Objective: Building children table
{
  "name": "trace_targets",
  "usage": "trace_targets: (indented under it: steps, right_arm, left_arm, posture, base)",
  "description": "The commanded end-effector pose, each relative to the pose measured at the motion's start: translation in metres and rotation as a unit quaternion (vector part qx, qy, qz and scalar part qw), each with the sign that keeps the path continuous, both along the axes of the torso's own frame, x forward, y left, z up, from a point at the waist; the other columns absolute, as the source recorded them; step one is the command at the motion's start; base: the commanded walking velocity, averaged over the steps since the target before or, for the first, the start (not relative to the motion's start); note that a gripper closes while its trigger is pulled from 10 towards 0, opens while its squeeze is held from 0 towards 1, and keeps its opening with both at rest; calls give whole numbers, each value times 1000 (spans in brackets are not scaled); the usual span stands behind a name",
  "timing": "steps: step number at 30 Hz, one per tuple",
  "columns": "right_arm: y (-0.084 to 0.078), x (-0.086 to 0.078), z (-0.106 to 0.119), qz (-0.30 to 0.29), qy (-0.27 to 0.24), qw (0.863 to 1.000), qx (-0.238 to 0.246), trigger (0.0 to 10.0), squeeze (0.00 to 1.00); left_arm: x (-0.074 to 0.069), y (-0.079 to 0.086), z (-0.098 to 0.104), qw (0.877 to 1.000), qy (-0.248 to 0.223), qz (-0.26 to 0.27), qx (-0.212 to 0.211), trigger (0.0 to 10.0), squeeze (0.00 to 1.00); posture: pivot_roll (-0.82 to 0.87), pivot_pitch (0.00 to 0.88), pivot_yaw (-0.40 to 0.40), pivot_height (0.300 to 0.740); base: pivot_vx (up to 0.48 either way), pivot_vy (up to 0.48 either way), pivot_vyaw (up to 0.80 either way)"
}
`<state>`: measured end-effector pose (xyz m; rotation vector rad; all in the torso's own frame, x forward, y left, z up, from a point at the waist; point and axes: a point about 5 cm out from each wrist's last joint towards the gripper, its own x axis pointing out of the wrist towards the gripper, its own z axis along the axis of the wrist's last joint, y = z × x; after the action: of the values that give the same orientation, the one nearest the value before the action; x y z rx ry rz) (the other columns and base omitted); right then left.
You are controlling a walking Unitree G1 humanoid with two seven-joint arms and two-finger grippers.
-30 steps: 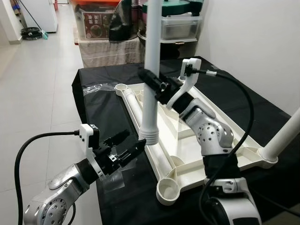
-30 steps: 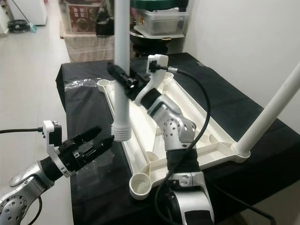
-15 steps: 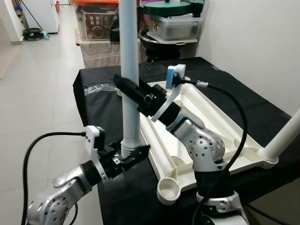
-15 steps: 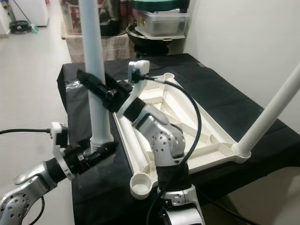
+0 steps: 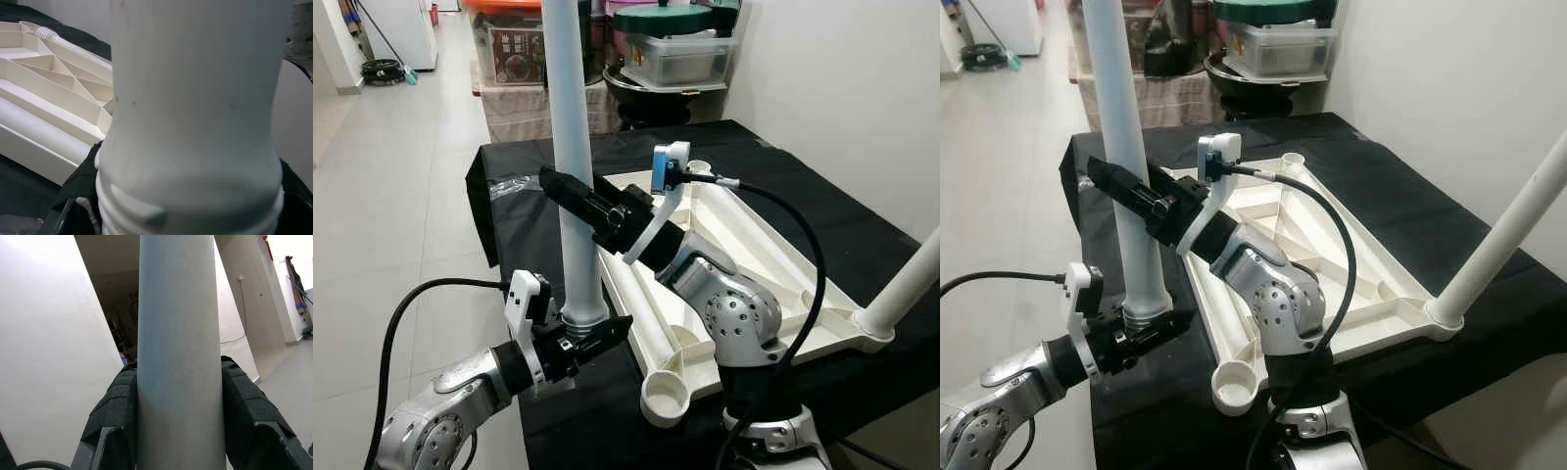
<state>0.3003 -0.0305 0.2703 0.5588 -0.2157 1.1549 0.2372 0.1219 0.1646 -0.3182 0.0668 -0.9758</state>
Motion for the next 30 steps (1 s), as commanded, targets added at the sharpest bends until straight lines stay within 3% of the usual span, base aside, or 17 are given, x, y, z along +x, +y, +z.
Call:
trace_targets:
  steps: [1, 5, 6, 7, 8, 9, 10, 17, 19, 20, 21, 23, 25, 30]
  right_arm:
    - [-3, -4, 11, -3, -20, 1000, 14, 0, 0]
    - [-4, -5, 12, -4, -21, 1000, 16, 0, 0]
    - [-4, -4, 11, -8, -15, 1000, 7, 7216, 0]
    - [-4, -4, 11, -8, -15, 1000, 7, 7216, 0]
    - [-3, -3, 10, -11, -10, 1000, 0, 10000, 0]
    - [-4, -2, 9, -12, -5, 1000, 3, 10000, 0]
    - [-5, -2, 9, -5, 0, 1000, 6, 10000, 1000]
    - [-7, 0, 5, 10, 7, 1000, -17, 10000, 1000]
    - [-9, 0, 2, 17, 8, 999, -43, 10000, 1000]
    - [-12, -2, -3, 42, 19, 997, -65, 10000, 0]
    - [-15, -7, -9, 71, 32, 993, -86, 10000, 0]
    - [-15, -7, -9, 71, 32, 993, -86, 10000, 0]
    - [-19, -17, -29, 109, 70, 984, -123, 10000, 0]
    - [-21, -24, -43, 121, 90, 978, -143, 10000, 0]
  left_arm:
    - [-4, -3, -10, 999, 18, -14, 24, 0, 0]
    - [-1, -1, -8, 1000, 15, -4, 25, 0, 0]
    - [0, 0, -8, 999, 11, 1, 32, 5059, 0]
    - [0, 0, -8, 999, 11, 1, 32, 5059, 0]
    - [1, 1, -8, 999, 8, 4, 37, 10000, 0]
    - [1, 1, -7, 999, 1, 5, 48, 10000, 0]
    - [1, 2, -7, 998, -6, 3, 59, 10000, 0]
    - [-3, 4, -9, 995, -25, -11, 98, 10000, 0]
    - [-6, 6, -11, 992, -29, -22, 120, 10000, 0]
    - [-9, 8, -14, 989, -32, -32, 140, 10000, 0]
    - [-12, 10, -17, 985, -35, -43, 161, 10000, 0]
    - [-12, 10, -17, 985, -35, -43, 161, 10000, 0]
    - [-18, 12, -21, 979, -41, -64, 188, 10000, 0]
    - [-21, 12, -21, 976, -44, -77, 198, 10000, 0]
  posture:
    - [113, 0, -76, 740]
    - [114, 0, -77, 740]
    - [114, 0, -77, 740]
    - [114, 0, -77, 740]
    - [114, 0, -77, 740]
    - [114, 0, -77, 740]
    - [119, 0, -79, 740]
    - [117, 0, -78, 740]
    - [120, 0, -82, 740]
    - [122, 0, -84, 740]
    - [122, 0, -84, 740]
    - [122, 0, -84, 740]
    - [123, 0, -84, 740]
    - [120, 0, -79, 740]
  base:
    - [0, 0, 0]
    - [0, 0, 0]
    - [0, 0, 0]
    - [0, 0, 0]
    - [0, 0, 0]
    - [0, 0, 0]
    - [0, 0, 0]
    - [0, 0, 0]
    - [0, 0, 0]
    - [0, 0, 0]
    - [0, 0, 0]
    - [0, 0, 0]
    - [0, 0, 0]
    - [0, 0, 0]
